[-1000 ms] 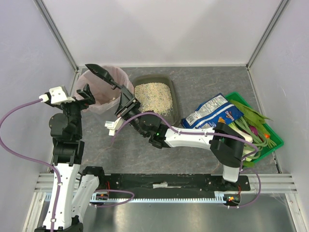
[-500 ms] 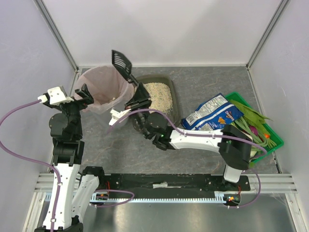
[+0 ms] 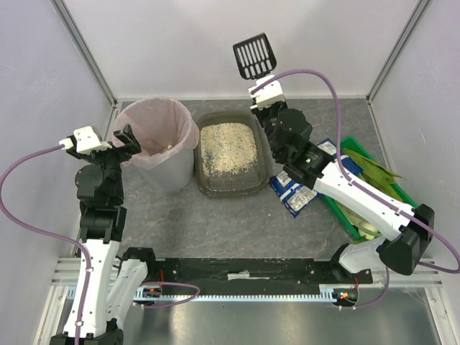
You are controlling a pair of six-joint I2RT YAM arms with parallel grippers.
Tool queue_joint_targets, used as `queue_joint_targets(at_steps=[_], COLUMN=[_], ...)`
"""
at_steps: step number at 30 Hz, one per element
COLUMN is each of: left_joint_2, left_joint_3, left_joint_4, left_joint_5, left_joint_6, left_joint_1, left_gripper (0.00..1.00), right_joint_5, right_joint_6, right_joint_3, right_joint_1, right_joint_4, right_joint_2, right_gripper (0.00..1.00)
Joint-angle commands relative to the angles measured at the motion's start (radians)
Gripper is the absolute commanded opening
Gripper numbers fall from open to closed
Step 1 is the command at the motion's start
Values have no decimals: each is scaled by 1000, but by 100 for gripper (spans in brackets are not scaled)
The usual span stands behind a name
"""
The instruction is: Clean the litter box
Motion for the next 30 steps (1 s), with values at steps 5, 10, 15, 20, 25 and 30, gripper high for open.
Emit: queue_joint_targets(at_steps=[5,10,15,20,25,30], left_joint_2=[12,13,15,12,10,15], left_joint_3=[0,-2,-3,-7,-5,-7], left_joint_4=[35,38,39,42,42,44], left_joint_5=[3,3,7,15,17,26], left_joint_6=[-25,-22,-25,-25,-25,-27], left_joint_1=[1,3,1,1,1,1], left_gripper=[99,99,99,99,99,99], right_joint_5=[-295,-332,-326,-306,-278,-222], right_joint_6=[729,844,930,950,952,915], right_joint_3=[17,1,-17,-16,10,70], right_joint_1=[-75,-80,-80,-77,-77,-63], right_joint_4=[-429,-495,-545,-568,-562,-559], right_joint_2=[6,66,155,215,282,376], right_gripper=[0,0,0,0,0,0])
